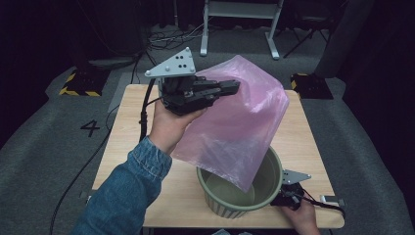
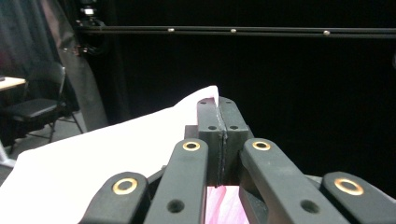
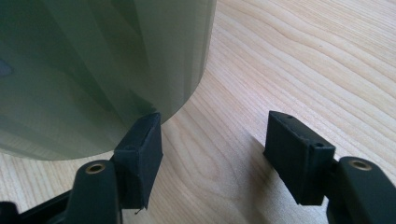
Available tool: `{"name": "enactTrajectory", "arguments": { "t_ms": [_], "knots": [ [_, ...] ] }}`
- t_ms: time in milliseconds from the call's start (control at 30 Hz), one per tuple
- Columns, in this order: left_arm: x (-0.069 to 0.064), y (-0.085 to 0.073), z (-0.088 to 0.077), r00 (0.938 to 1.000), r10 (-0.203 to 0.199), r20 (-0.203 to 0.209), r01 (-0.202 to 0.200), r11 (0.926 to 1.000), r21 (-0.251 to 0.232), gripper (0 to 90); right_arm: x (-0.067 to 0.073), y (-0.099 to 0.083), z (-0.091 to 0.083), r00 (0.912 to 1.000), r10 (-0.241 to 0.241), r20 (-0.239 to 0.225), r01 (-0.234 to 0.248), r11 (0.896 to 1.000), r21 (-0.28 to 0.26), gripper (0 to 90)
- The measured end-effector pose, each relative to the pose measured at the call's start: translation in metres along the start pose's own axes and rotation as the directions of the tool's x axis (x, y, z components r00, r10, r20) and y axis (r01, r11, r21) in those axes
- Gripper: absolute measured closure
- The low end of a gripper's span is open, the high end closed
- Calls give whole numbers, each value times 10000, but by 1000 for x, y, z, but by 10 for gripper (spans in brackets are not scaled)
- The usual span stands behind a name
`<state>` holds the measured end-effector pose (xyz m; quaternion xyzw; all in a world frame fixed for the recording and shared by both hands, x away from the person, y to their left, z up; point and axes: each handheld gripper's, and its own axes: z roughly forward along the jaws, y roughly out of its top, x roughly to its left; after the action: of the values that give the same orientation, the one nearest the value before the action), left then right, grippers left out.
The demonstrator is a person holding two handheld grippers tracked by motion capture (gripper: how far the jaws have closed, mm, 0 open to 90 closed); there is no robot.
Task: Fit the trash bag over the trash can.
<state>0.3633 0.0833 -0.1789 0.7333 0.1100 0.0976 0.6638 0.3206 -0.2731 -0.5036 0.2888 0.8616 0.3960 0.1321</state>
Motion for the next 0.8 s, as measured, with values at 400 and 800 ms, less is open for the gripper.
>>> {"name": "enactTrajectory", "arguments": {
  "t_ms": [400,800],
  "knots": [
    [-5,-19,33,9967,-256,769,248,9996,109,896,0,0,0,10000,-26,-18,26,10000,11,364],
    [-8,-50,43,9923,-540,1112,499,9980,395,896,0,0,0,10000,-49,-3,49,10000,2,363]
  ]
}}
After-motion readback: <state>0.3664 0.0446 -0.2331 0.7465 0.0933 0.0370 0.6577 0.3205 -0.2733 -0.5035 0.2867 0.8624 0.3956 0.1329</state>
